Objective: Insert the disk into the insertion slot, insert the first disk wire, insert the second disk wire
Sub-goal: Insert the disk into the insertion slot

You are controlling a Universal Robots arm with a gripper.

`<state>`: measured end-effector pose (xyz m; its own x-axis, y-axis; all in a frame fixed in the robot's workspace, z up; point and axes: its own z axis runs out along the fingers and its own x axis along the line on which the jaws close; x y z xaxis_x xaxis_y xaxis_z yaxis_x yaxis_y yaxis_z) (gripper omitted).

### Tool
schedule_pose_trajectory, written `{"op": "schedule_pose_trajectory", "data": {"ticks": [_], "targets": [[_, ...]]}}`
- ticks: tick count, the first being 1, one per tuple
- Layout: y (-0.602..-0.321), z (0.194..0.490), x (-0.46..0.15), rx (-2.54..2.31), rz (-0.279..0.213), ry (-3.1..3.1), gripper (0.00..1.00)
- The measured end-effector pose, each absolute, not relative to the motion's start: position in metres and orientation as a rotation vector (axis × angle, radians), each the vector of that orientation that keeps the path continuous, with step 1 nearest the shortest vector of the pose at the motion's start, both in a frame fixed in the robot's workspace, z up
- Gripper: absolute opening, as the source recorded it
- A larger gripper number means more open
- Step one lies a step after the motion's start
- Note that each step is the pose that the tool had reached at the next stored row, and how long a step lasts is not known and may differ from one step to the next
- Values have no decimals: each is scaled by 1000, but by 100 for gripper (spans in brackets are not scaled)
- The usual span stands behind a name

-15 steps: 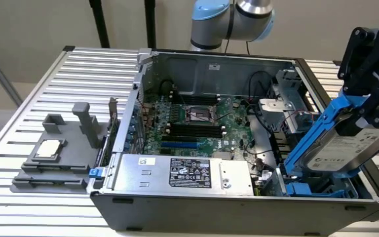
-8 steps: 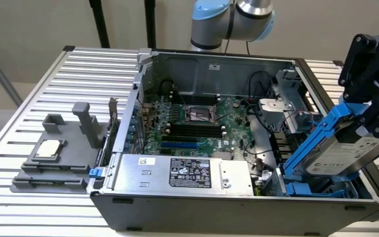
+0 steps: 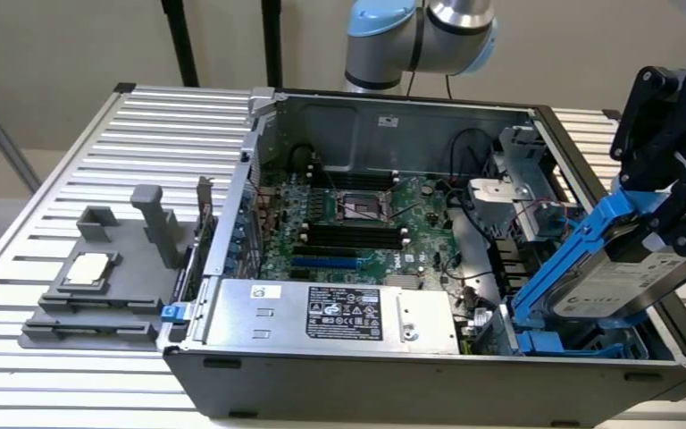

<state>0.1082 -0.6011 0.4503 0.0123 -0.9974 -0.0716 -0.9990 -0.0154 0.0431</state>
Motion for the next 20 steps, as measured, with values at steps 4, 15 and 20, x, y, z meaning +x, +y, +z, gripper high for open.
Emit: {"op": "schedule_pose_trajectory", "data": {"ticks": [4,15,20], "targets": [[-602,449,108,-2221,128,2189,33],[-604,444,109,-2216,143,2178,33],[-605,442,110,-2213,147,2174,33]]}}
